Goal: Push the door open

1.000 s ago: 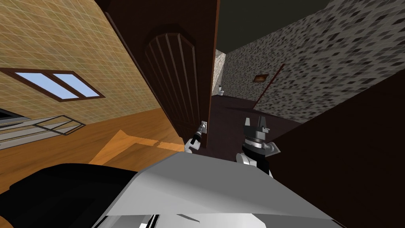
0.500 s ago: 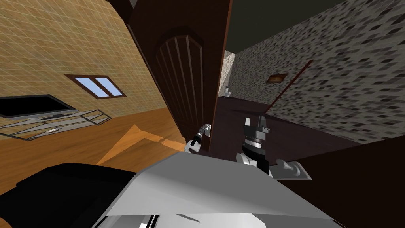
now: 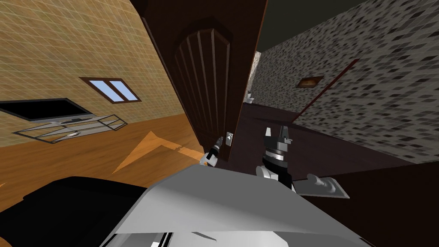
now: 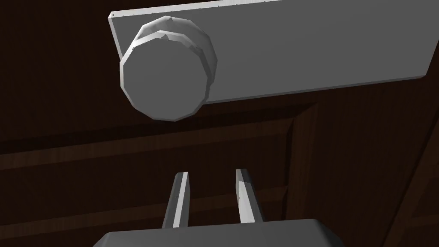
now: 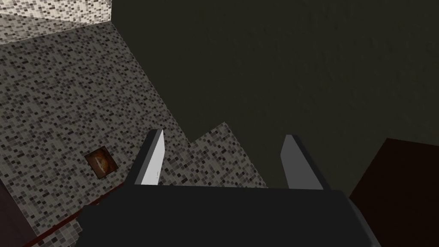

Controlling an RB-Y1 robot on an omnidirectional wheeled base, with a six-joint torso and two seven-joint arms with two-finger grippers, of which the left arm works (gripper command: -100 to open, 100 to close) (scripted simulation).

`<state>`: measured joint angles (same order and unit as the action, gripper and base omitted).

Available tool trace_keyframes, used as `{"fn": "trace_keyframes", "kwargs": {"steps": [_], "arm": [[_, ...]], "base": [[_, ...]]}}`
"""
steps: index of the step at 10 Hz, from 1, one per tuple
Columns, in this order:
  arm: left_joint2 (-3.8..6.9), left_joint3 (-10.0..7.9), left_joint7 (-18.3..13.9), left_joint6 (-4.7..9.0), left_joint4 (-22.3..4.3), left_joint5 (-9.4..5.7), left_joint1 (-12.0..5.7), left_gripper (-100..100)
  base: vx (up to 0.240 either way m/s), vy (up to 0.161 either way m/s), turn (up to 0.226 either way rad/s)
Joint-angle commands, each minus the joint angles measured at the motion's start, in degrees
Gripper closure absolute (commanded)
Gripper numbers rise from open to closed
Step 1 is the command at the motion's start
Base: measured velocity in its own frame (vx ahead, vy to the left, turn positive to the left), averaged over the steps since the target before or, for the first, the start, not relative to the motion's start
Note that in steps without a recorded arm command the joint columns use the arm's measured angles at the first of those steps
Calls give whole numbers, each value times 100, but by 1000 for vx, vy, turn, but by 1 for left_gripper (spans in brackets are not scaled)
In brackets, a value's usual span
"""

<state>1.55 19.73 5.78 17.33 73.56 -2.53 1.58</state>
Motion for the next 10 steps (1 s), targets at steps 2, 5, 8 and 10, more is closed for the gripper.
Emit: {"fn": "trace_keyframes", "kwargs": {"steps": [2, 5, 8, 10], "arm": [[-92, 128, 19, -64, 129, 4, 102, -100], [-395, 286, 40, -130, 274, 7, 219, -100], [-74, 228, 33, -106, 219, 3, 161, -100], [-50, 195, 43, -84, 171, 7, 121, -100]], "base": [[-218, 87, 11], [-225, 43, 6], [62, -2, -13], [237, -88, -17]]}}
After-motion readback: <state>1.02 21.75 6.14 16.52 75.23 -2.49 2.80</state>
